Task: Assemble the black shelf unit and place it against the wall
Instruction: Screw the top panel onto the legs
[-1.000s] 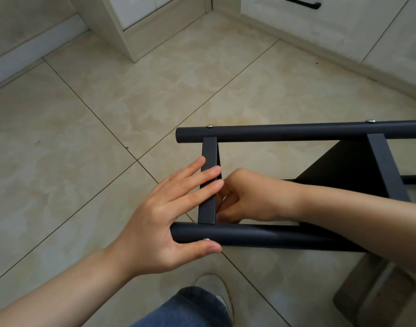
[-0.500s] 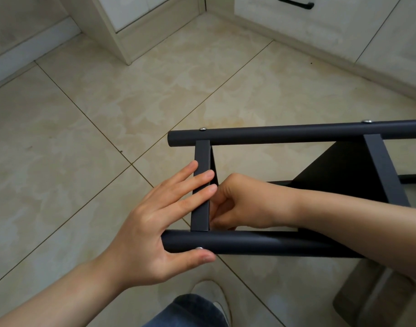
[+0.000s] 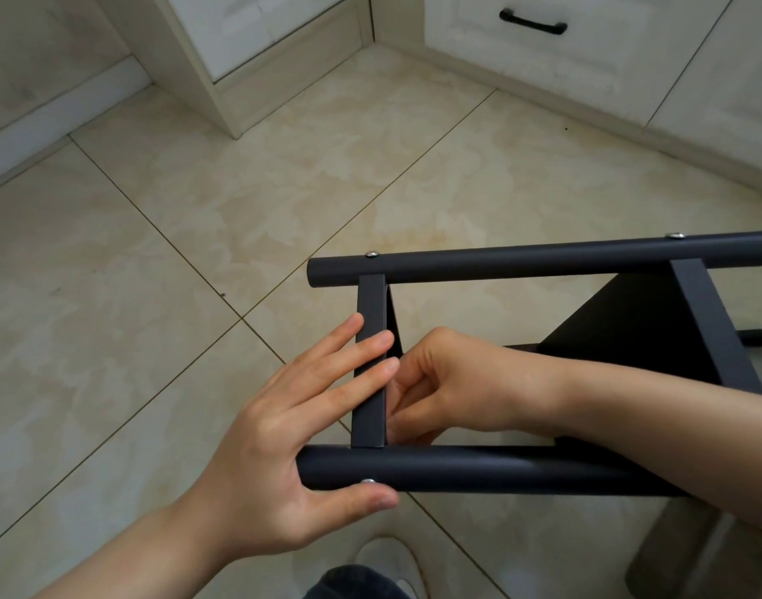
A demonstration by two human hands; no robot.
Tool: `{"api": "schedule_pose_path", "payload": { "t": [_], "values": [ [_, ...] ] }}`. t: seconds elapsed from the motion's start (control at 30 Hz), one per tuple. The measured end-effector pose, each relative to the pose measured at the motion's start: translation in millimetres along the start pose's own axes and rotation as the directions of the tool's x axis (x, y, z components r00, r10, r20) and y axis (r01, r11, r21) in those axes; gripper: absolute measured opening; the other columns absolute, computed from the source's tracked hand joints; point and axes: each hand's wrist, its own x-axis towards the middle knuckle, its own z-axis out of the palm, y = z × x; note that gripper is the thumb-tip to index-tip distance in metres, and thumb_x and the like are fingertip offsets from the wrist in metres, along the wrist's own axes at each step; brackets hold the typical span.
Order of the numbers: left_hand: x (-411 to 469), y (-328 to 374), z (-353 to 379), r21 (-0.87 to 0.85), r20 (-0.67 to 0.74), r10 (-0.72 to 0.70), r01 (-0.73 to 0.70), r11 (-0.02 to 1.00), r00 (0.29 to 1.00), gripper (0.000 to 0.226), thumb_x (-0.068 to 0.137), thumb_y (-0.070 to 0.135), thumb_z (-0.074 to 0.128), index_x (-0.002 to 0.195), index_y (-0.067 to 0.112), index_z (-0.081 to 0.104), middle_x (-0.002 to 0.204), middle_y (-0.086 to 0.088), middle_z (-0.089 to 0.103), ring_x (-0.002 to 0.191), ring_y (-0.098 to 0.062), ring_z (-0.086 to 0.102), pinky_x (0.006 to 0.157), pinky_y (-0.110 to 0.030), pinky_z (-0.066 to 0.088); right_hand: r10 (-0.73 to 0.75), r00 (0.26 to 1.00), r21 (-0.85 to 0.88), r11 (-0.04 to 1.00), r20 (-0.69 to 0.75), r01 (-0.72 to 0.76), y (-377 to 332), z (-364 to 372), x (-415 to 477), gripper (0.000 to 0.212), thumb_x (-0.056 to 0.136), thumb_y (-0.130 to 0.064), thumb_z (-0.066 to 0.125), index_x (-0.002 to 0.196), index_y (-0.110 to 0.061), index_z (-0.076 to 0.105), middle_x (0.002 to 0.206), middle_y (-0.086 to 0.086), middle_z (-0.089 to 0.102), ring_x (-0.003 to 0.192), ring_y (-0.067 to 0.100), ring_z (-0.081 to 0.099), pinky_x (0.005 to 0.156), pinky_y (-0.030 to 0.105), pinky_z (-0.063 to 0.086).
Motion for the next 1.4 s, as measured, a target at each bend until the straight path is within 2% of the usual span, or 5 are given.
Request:
{"api": "schedule_pose_path", "payload": {
  "t": [0.3,0.77,0.97,1.2,1.4],
  "values": [
    [0.5,0.8,-0.6,0.006,-0.002,0.009,-0.009,1.0,1.0,0.076,0.089,0.062,0.063,0.147,0.016,0.044,0.158,0.003,0.041,0.151,-0.028,0.03,0.119,-0.042,0.033,-0.024,1.0,0.118,0.993,-0.018,0.026,0.0,-0.2,0.8,0.018,0.091,0.005,0.063,0.106,0.013,0.067,0.097,0.023,0.074,0.076,0.017,0.072,0.077,0.027,0.06],
    [1.2,1.1,0.2,-0.003,-0.002,0.002,-0.002,1.0,1.0,0.076,0.09,0.062,0.063,0.146,0.015,0.045,0.158,0.003,0.042,0.151,-0.028,0.03,0.119,-0.041,0.032,0.109,0.99,0.262,0.956,0.093,-0.13,-2.5,-6.8,-3.3,0.012,0.088,0.004,0.066,0.098,0.007,0.071,0.087,0.016,0.072,0.075,0.017,0.071,0.076,0.024,0.059],
    [1.4,0.8,0.6,-0.008,-0.007,0.006,-0.006,1.0,1.0,0.076,0.089,0.062,0.063,0.147,0.015,0.044,0.158,0.004,0.042,0.151,-0.027,0.03,0.119,-0.038,0.031,0.111,0.99,0.198,0.972,0.092,-0.127,-2.5,-4.7,-1.7,0.022,0.091,-0.002,0.066,0.11,0.01,0.067,0.094,0.018,0.072,0.077,0.016,0.069,0.077,0.024,0.059],
    [2.2,-0.2,0.4,0.001,-0.007,0.021,-0.021,1.0,1.0,0.076,0.089,0.062,0.064,0.146,0.014,0.045,0.158,0.002,0.042,0.15,-0.029,0.031,0.119,-0.039,0.032,0.103,0.995,0.05,0.993,-0.001,-0.102,-4.4,1.7,-1.3,0.022,0.095,-0.014,0.063,0.099,0.005,0.073,0.075,0.002,0.073,0.068,0.01,0.069,0.077,0.028,0.059],
    [1.2,-0.2,0.5,0.007,-0.004,0.023,-0.023,1.0,1.0,0.077,0.089,0.061,0.064,0.146,0.014,0.045,0.158,0.002,0.041,0.151,-0.028,0.03,0.119,-0.038,0.032,0.033,0.999,0.017,0.999,-0.03,-0.032,-4.1,7.3,2.8,0.021,0.096,-0.011,0.061,0.094,0.007,0.072,0.073,0.003,0.071,0.068,0.012,0.068,0.078,0.032,0.059]
  ]
}}
